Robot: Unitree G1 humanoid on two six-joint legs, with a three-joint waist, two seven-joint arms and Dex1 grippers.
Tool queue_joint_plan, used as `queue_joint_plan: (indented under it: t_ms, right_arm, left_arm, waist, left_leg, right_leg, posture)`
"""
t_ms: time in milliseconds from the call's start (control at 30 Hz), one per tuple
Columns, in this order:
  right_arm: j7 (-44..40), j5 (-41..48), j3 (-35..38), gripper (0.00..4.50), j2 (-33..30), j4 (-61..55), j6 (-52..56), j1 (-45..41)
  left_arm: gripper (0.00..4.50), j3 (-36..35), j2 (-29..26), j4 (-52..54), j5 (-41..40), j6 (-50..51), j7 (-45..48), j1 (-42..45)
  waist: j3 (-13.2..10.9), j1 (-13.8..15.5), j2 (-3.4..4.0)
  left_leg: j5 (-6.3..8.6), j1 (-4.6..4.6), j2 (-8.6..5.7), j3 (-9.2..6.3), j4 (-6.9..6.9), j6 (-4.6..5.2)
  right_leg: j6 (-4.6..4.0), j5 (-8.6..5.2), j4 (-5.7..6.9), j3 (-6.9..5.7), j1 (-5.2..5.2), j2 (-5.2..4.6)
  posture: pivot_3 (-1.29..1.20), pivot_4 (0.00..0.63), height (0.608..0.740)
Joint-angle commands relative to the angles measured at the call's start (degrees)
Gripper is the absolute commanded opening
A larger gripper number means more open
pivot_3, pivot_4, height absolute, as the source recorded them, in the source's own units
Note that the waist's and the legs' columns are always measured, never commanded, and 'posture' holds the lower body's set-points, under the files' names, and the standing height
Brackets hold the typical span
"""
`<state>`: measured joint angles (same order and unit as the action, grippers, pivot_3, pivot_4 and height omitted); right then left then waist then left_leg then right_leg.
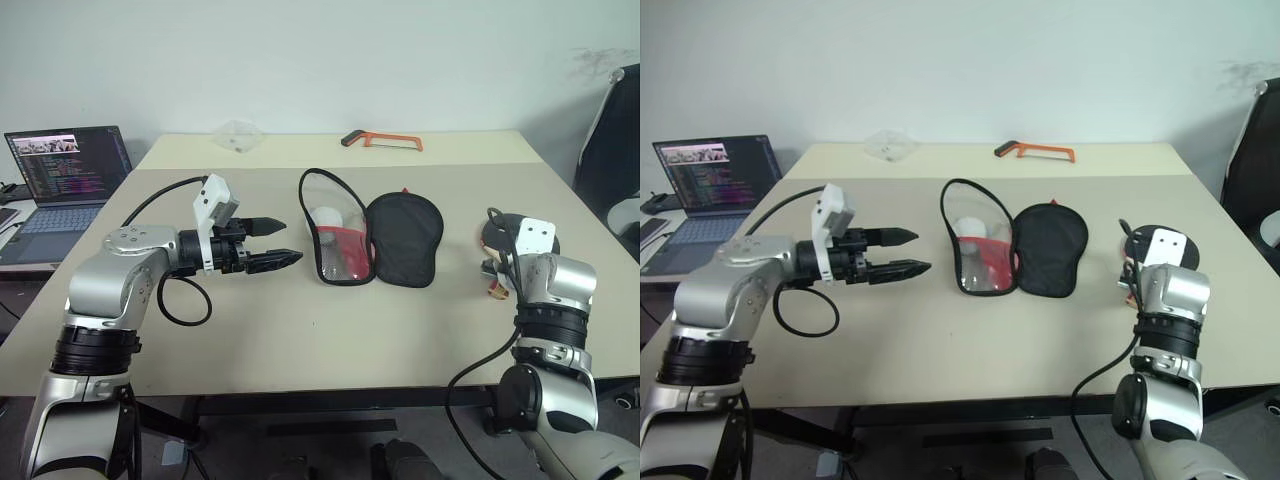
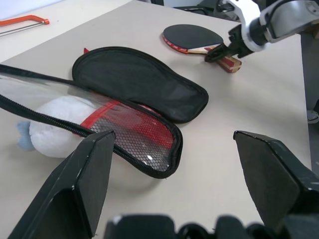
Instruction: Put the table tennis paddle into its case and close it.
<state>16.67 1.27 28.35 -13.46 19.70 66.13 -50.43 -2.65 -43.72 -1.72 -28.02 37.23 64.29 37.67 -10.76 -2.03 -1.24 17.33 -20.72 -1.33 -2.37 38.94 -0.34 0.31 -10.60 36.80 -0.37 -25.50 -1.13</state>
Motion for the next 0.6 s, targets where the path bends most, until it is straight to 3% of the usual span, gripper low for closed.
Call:
queue_joint_plan:
  t_ms: [33,333,600]
  right_arm:
    - [5.39,-0.33,2.87,3.91,0.69,3.58,-1.96,-2.43]
    - [6.74,0.65,1.52,1.03,0.59,5.07,-3.18,-3.17]
    - [0.09,2.18,-9.97,1.01,4.70,-6.59,1.42,-12.34]
  left_arm:
    - [4.17,-1.82,-1.55,2.58,-0.87,0.24,-0.25,0.50]
    - [4.17,-2.14,-1.49,3.33,-0.88,0.11,-1.22,-0.55]
    - [4.17,-1.87,-1.37,0.99,-0.04,-1.39,-1.22,-0.17]
  waist:
    - [0.00,0.04,0.00]
    - [0.00,0.14,0.00]
    - [-0.07,-1.48,0.10]
  left_leg:
    - [0.00,0.00,0.00,-0.01,0.00,0.00]
    - [0.00,-0.04,-0.04,-0.05,0.00,0.00]
    - [0.00,-0.09,0.03,0.14,-0.02,0.01]
  right_leg:
    - [-0.09,0.05,0.00,0.01,0.01,0.00]
    - [-0.14,0.08,-0.04,-0.02,0.03,-0.01]
    - [0.01,-0.01,0.10,0.07,-0.21,-0.04]
  posture:
    - [0.00,0.150,0.740]
    - [0.00,0.150,0.740]
    - [0.00,0.150,0.740]
